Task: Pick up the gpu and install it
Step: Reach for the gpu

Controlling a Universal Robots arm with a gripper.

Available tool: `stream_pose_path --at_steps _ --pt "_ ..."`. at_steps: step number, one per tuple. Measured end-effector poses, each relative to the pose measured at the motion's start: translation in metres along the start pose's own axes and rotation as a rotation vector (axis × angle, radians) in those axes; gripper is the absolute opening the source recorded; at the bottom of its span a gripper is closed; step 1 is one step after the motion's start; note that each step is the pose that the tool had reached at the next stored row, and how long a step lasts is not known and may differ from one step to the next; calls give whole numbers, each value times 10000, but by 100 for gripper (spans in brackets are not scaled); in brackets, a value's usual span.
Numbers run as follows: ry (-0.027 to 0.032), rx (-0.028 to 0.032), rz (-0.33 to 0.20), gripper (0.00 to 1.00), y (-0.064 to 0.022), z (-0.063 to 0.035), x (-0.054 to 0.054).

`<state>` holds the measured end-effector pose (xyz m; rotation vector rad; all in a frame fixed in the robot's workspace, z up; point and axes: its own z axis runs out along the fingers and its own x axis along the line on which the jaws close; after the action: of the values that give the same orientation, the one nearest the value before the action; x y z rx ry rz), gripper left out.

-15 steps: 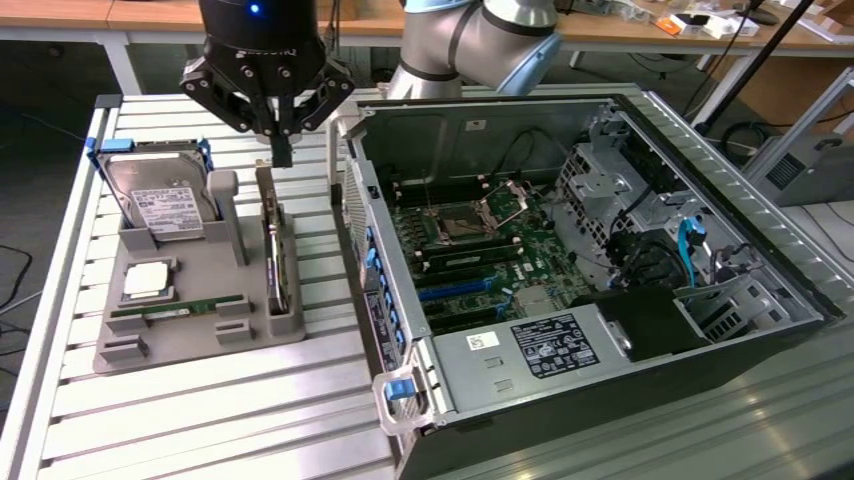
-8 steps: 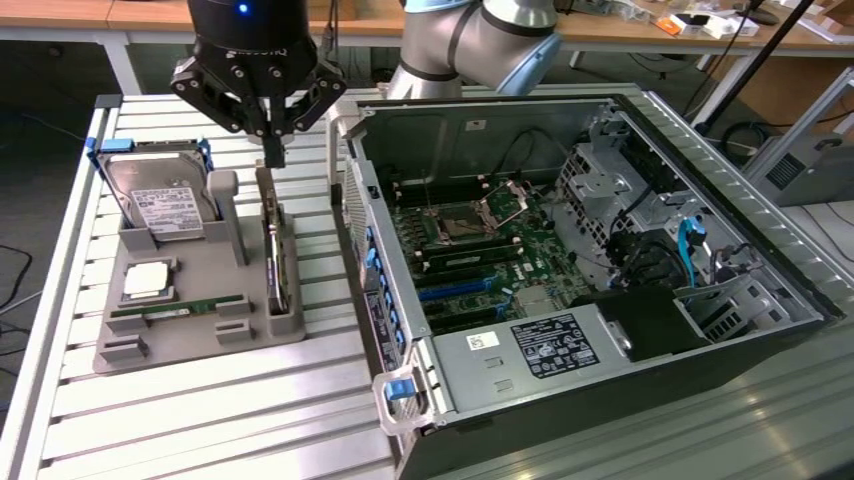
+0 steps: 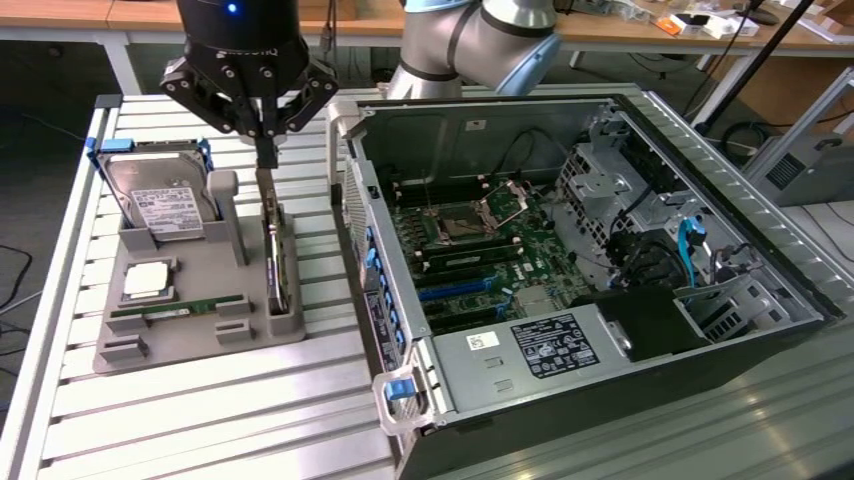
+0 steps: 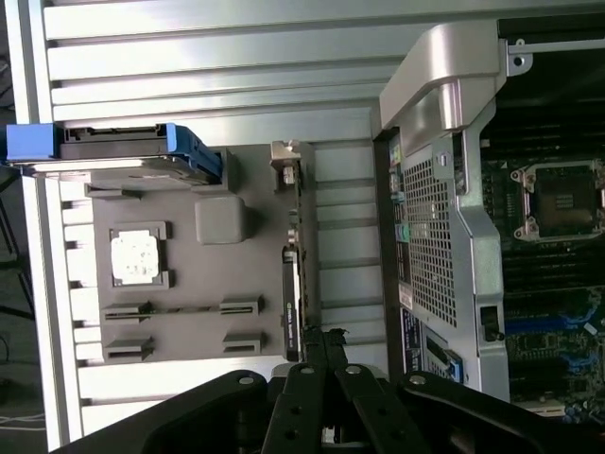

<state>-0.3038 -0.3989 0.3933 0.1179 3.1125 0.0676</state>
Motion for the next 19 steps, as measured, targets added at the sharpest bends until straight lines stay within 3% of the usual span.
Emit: stream_pose_path --at_steps 7,14,19 --pt "0 1 0 11 -6 -2 75" --pt "0 0 0 11 -6 -2 78" --pt "-2 33 -1 11 -40 -3 75"
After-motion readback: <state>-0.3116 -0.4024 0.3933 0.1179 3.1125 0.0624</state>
